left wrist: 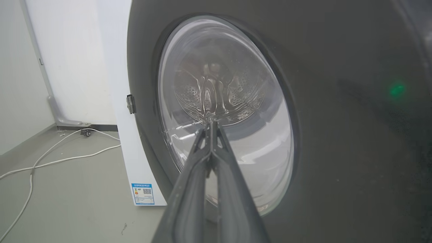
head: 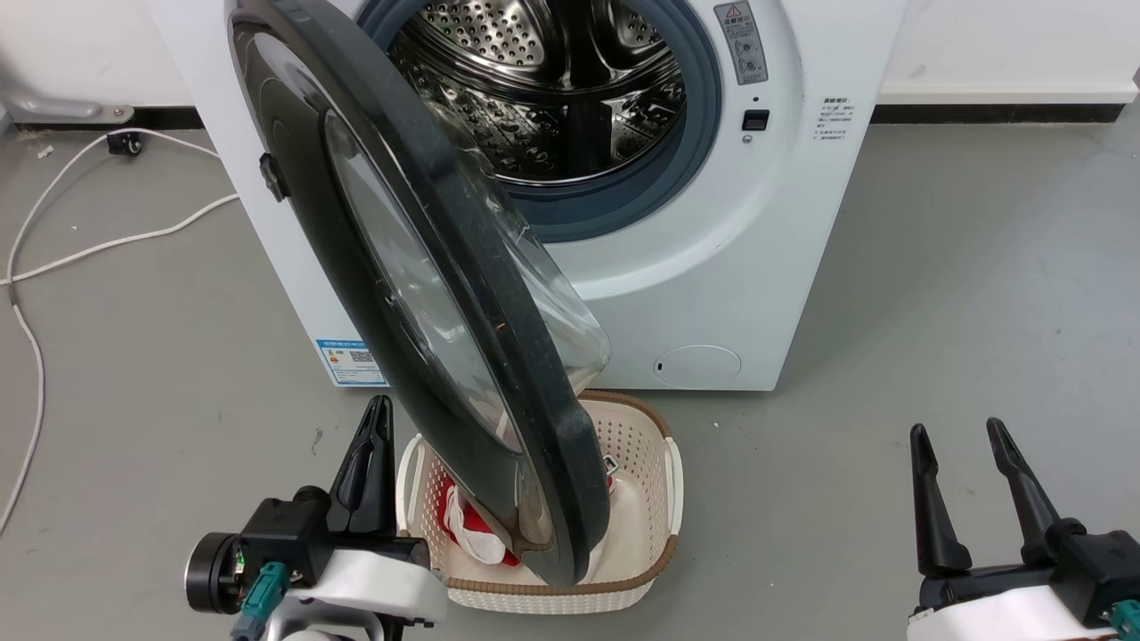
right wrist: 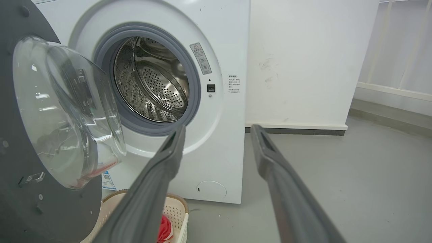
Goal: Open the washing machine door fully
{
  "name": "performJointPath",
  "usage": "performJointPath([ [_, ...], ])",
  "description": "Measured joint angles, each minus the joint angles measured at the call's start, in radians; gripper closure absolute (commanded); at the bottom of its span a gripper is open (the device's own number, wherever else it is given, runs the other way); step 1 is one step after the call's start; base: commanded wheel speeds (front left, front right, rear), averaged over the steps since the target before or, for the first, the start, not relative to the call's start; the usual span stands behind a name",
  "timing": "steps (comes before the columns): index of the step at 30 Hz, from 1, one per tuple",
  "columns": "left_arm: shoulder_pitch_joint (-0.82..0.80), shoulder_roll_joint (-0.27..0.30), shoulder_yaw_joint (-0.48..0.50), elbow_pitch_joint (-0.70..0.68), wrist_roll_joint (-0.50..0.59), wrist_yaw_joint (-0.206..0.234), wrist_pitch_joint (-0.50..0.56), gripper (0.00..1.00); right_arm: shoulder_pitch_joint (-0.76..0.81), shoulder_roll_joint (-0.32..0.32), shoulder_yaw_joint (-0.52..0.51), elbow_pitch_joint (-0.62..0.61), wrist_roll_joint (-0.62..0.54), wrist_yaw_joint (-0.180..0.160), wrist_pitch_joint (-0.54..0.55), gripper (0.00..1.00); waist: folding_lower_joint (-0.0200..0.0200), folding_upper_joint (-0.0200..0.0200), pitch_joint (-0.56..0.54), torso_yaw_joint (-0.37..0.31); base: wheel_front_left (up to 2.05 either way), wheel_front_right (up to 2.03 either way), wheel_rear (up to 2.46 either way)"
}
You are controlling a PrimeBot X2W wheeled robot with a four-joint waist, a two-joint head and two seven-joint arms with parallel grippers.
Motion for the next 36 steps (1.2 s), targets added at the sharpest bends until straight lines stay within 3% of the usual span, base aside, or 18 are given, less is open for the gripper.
performJointPath([
  [14, -0.053, 0.002, 0.042, -0.138, 0.027, 0.002, 0.0, 1.0, -0.001, 0.0, -0.006, 0.01, 0.0, 0.0, -0.003, 0.0, 0.0, 0.0, 0.003, 0.01, 0.0, 0.0, 0.0],
  [27, -0.187, 0.008, 0.034, -0.478, 0.074, 0.003, 0.0, 1.0, -0.002, 0.0, -0.017, 0.012, 0.003, 0.0, -0.006, 0.0, 0.0, 0.0, 0.003, 0.019, 0.0, 0.0, 0.0],
  [31, -0.221, 0.008, 0.008, -0.564, 0.081, 0.0, 0.0, 1.0, -0.002, 0.0, -0.017, 0.012, 0.003, 0.0, -0.007, 0.0, 0.0, 0.0, 0.002, 0.019, 0.0, 0.0, 0.0],
  [36, -0.232, 0.007, -0.099, -0.623, 0.077, -0.039, 0.005, 1.0, -0.002, 0.0, -0.014, 0.008, 0.012, 0.0, -0.007, 0.0, 0.0, 0.0, 0.004, 0.016, 0.0, 0.0, 0.0],
])
